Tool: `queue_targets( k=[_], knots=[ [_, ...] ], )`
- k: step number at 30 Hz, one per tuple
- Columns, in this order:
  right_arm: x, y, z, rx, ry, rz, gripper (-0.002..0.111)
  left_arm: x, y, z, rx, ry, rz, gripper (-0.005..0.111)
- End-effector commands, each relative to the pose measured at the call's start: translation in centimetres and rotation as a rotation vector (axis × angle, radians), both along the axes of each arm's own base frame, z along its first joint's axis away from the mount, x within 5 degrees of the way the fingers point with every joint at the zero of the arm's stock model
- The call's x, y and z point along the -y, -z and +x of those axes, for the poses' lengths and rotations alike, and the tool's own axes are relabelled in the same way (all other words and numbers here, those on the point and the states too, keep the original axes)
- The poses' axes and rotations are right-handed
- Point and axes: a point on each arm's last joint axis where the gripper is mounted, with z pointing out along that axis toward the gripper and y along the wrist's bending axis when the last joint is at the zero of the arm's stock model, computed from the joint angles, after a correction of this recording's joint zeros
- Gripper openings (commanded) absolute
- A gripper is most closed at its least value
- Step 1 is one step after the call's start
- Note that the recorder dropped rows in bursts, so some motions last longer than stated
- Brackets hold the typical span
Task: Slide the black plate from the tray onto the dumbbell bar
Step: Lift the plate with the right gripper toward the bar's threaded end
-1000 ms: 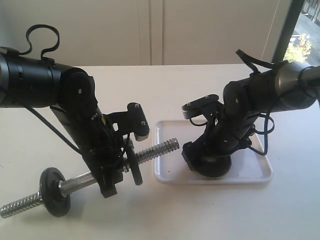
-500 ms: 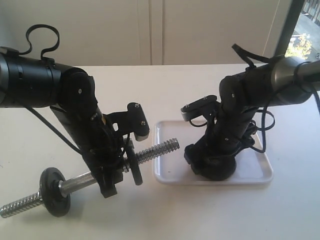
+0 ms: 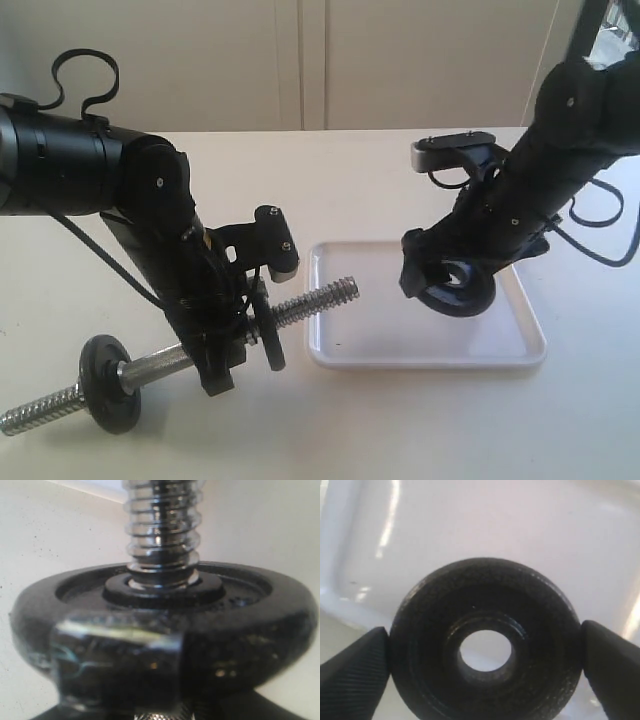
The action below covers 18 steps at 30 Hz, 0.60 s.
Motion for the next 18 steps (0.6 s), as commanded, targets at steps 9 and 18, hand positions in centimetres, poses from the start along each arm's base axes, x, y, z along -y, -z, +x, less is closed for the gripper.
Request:
queue_targets(
  k=[9,18],
  knots=[
    [2.8,-3.4,0.0,-0.102,-0.097,0.603,0.0,0.0,-1.8,-0.2,0.016,-0.02,-0.053,0.0],
    [1.9,0.7,1.9,-0.192,-0.069,0.813,0.0,0.0,-1.8,-0.2,0.015,-0.021,-0.054,0.0]
  ],
)
